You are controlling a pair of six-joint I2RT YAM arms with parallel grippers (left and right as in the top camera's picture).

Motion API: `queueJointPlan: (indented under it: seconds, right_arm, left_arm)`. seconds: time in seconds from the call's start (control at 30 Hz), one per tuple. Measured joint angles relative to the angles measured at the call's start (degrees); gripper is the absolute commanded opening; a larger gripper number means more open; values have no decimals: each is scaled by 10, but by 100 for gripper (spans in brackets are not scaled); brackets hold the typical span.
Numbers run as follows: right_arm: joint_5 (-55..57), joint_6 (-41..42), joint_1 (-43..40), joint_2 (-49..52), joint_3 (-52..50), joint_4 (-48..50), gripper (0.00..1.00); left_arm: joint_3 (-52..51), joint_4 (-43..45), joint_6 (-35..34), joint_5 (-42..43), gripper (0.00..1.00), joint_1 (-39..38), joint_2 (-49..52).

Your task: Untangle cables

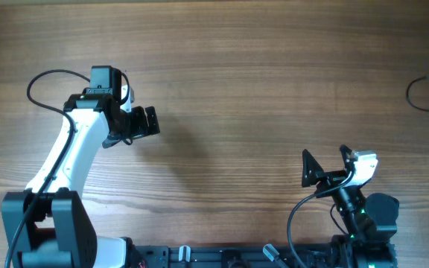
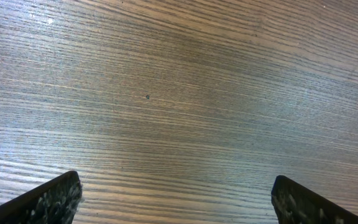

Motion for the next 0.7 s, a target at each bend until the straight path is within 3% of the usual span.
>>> queueJointPlan:
  seconds: [0.37,0.7]
  right_arm:
    - [0,2,0,0,0,0,100]
    - [0,2,0,0,0,0,100]
  left_arm:
    - [0,0,0,21,100,0,-26]
    - [-1,-31,-1,21,100,0,-263]
